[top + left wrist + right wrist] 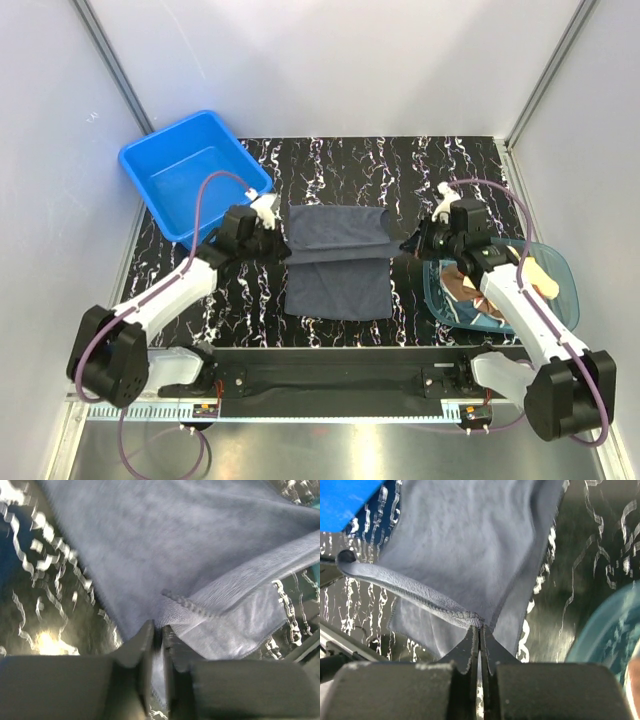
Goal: Fold and stack the towels
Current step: Fold the towel
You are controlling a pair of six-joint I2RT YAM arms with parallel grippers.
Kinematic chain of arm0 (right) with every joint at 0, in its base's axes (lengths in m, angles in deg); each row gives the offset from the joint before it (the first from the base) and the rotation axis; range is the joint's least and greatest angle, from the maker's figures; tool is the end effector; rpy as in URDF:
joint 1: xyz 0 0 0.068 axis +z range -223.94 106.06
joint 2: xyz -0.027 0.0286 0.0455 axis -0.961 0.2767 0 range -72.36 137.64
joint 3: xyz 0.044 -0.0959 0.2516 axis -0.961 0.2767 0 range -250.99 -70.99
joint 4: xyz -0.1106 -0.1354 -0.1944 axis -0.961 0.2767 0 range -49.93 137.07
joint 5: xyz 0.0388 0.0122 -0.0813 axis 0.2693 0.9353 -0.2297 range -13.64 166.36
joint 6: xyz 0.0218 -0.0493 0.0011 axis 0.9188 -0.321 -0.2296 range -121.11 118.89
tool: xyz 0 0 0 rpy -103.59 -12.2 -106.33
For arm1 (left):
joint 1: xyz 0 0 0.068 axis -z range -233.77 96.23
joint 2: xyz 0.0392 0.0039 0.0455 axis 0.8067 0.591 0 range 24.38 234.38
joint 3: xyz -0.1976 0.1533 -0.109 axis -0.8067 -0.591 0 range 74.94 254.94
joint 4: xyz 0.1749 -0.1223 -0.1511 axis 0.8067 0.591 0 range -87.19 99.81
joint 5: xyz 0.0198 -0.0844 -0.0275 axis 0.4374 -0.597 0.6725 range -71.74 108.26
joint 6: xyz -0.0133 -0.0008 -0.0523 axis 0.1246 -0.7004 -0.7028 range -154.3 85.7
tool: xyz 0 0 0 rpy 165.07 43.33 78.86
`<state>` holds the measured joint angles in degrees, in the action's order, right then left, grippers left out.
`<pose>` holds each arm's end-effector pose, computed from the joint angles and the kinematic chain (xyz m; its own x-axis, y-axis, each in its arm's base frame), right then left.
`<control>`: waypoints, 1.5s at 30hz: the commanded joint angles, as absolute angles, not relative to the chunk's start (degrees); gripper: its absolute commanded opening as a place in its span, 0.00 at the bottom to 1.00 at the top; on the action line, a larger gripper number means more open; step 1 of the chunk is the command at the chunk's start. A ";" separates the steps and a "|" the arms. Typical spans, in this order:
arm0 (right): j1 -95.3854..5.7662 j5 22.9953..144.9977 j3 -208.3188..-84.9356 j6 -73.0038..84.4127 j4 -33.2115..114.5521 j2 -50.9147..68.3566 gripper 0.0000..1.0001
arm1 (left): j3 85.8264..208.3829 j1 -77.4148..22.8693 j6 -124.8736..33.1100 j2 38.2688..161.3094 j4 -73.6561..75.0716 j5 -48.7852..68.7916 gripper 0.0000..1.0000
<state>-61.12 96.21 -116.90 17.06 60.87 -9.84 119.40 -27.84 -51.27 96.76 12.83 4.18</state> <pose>0.2270 0.0640 0.2700 -0.7099 0.1393 -0.6904 -0.2635 0.8565 0.4438 0.2394 -0.1260 0.2367 -0.7030 0.0271 -0.7107 0.4094 0.8325 -0.3733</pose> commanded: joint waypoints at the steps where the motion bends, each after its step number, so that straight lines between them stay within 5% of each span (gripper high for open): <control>1: -60.84 93.84 -112.51 24.54 63.81 -12.68 0.04 | 114.59 -26.45 -56.71 93.12 9.85 10.52 0.20; 6: -59.61 95.87 -106.16 29.47 65.20 -13.82 0.13 | 109.39 -23.46 -61.81 90.92 9.22 12.10 0.36; 10: -59.52 98.33 -105.27 30.79 68.18 -18.90 0.34 | 106.32 -22.22 -64.35 86.70 11.41 15.87 0.34; 14: -59.52 94.47 -108.69 31.32 72.33 -21.64 0.41 | 108.76 -22.22 -66.99 86.78 11.25 17.12 0.52; 19: -59.17 92.35 -113.79 31.94 67.95 -15.51 0.41 | 120.88 -21.78 -63.84 99.42 9.39 11.85 0.59; 26: -54.61 97.95 -128.02 20.70 62.85 4.87 0.43 | 137.50 -21.87 -60.04 116.04 19.93 14.99 0.54; 37: -44.76 108.69 -155.07 3.82 61.51 39.58 0.47 | 134.35 -37.15 -65.51 102.64 27.24 7.45 0.56; 45: -42.47 112.91 -156.87 1.43 60.66 44.97 0.47 | 132.86 -38.92 -61.90 91.27 29.80 9.83 0.58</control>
